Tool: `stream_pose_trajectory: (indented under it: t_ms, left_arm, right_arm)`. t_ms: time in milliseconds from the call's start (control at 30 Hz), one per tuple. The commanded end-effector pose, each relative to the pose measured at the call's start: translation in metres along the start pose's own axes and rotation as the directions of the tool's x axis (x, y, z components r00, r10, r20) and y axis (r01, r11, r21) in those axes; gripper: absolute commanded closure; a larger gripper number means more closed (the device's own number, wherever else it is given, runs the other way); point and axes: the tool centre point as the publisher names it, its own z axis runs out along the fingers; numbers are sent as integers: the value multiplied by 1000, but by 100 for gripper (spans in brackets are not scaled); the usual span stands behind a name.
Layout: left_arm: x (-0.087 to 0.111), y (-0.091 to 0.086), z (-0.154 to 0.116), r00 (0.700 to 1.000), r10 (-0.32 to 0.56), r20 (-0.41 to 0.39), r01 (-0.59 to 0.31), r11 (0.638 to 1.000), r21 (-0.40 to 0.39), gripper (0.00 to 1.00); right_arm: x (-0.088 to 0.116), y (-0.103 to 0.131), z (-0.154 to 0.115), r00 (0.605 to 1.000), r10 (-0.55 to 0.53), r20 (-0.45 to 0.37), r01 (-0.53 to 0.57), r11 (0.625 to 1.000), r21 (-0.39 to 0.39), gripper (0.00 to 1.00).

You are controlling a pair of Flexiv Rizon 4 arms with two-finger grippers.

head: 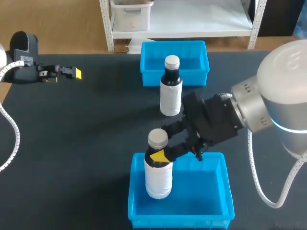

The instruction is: Pick up the bottle, and place it in the far bin if it is heavy, or in the near bin if it is light.

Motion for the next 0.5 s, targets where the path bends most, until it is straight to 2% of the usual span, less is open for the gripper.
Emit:
stream_pose_trajectory:
  t_ms: [33, 133, 167, 233, 267, 300, 333, 400, 500]
  left_arm:
    - [0, 0, 0, 1000, 0, 0, 0, 1000, 0, 0]
    - [0, 0, 0, 1000, 0, 0, 0, 1000, 0, 0]
    - [0, 0, 0, 1000, 0, 0, 0, 1000, 0, 0]
    - [0, 0, 0, 1000, 0, 0, 0, 1000, 0, 0]
    - [0, 0, 0, 1000, 0, 0, 0, 1000, 0, 0]
    - [0, 0, 0, 1000, 0, 0, 0, 1000, 0, 0]
    - [0, 0, 0, 1000, 0, 0, 0, 1000, 0, 0]
    - [0, 0, 0, 1000, 0, 0, 0, 1000, 0, 0]
    - [0, 0, 0, 1000, 0, 0, 0, 1000, 0, 0]
  right_arm:
    - [2, -2, 3, 1000, 2, -1, -2, 1000, -2, 100]
    - [2, -2, 4, 1000, 3, -3, -3, 1000, -3, 100]
    - [3, -2, 4, 1000, 3, -4, -3, 1000, -4, 96]
    - [3, -2, 4, 1000, 3, -5, -3, 1000, -7, 67]
    - [3, -2, 4, 1000, 2, -6, -3, 1000, -8, 56]
    - [3, -2, 4, 1000, 2, -6, -3, 1000, -9, 51]
    - [3, -2, 4, 1000, 3, -6, -3, 1000, -10, 41]
    - [3, -2, 4, 1000, 4, -7, -4, 1000, -11, 29]
    - [4, -1, 5, 1000, 5, -8, -5, 1000, -12, 24]
